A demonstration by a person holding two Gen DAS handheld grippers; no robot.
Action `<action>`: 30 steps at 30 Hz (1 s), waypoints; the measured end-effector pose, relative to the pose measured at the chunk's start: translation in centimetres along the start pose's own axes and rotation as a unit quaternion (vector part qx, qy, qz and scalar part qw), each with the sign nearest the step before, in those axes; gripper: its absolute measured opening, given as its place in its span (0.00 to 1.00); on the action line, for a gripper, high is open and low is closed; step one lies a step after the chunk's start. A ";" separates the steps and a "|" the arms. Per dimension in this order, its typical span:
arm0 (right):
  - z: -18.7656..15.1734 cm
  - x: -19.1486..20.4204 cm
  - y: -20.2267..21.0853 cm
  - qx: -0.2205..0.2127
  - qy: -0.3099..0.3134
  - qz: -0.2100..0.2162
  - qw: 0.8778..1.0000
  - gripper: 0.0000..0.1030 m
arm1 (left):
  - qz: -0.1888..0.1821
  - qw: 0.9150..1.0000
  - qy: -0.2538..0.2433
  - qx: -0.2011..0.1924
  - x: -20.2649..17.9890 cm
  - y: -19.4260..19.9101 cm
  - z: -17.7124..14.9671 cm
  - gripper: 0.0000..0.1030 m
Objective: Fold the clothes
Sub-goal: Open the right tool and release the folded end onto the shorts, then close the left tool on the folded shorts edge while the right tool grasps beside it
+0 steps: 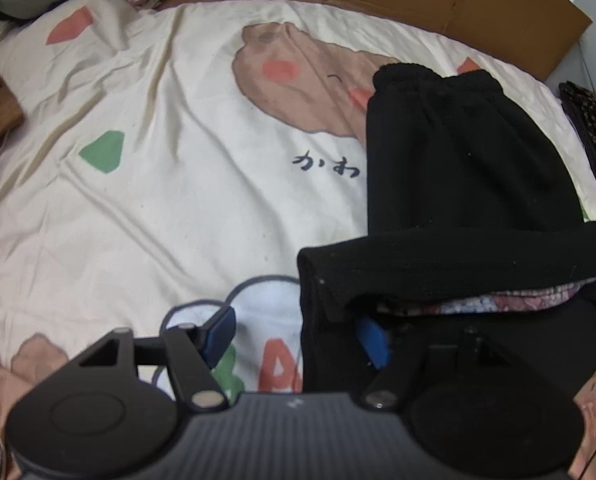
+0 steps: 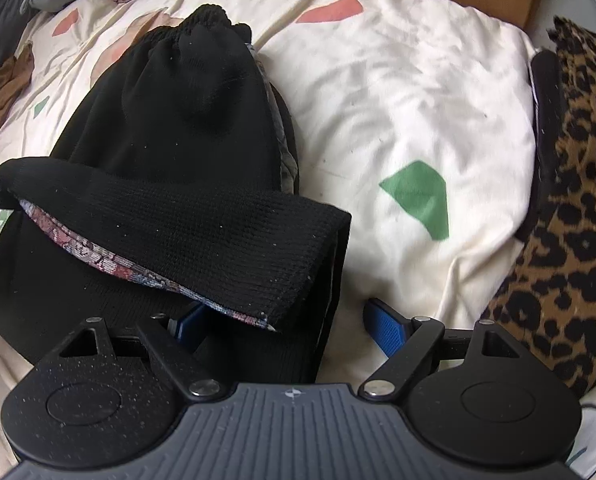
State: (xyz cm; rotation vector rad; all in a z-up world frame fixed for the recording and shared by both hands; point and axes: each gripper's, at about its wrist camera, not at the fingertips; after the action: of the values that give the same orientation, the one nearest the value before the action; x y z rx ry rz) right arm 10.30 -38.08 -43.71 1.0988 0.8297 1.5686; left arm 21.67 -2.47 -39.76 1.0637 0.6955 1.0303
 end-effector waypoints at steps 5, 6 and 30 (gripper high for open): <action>1.2 0.1 -0.1 -0.005 0.020 -0.005 1.000 0.83 | -0.001 1.000 -0.003 -0.014 0.2 -0.3 1.1 0.67; 1.4 0.1 0.0 -0.007 0.021 -0.006 1.000 0.83 | 0.000 1.000 -0.005 -0.018 0.1 -0.3 1.4 0.67; 4.4 -2.5 2.2 -0.077 -0.021 0.006 0.997 0.44 | -0.026 0.998 0.017 -0.058 0.0 0.5 2.4 0.33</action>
State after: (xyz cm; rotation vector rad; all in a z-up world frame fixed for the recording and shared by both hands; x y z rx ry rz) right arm 13.83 -41.07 -40.76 1.0234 0.6635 1.5851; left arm 23.58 -3.29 -38.43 0.9256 0.6800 1.0330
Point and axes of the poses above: each gripper's, at about its wrist camera, not at the fingertips, and y roughly against the way its jaws point, x to its left, z to its top, and after that the axes turned 7 degrees about z, right-handed
